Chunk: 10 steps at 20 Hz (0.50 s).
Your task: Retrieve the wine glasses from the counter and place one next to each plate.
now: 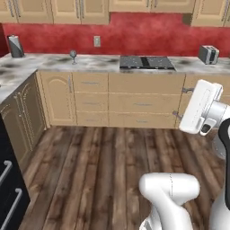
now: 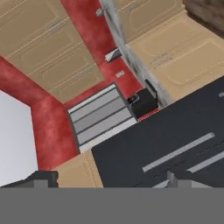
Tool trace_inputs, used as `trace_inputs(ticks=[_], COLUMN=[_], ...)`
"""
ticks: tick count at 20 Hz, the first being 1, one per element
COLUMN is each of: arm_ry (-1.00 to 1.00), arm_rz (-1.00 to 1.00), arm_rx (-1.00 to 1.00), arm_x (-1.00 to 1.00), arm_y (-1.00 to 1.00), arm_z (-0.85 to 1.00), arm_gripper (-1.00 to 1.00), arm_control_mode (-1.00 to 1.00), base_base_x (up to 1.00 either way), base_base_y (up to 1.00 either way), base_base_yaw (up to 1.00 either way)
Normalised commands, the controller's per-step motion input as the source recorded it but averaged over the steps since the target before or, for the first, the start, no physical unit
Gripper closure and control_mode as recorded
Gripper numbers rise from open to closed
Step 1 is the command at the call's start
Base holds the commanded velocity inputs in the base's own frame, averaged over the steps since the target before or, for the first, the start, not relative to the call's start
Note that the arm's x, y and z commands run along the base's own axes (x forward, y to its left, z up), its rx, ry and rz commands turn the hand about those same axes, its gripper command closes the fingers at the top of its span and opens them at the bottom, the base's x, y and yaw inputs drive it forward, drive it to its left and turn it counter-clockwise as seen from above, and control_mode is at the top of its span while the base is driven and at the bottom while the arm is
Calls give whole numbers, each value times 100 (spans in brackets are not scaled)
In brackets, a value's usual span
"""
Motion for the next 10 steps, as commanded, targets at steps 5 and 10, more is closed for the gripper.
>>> trace_inputs(ticks=[5,10], arm_ry=[0,0], arm_rz=[0,0], arm_rx=[0,0], arm_x=[0,0], arm_y=[0,0], arm_z=[0,0], arm_gripper=[-100,-100], arm_control_mode=[100,100], base_base_x=[100,100], base_base_y=[47,12], base_base_yaw=[7,1])
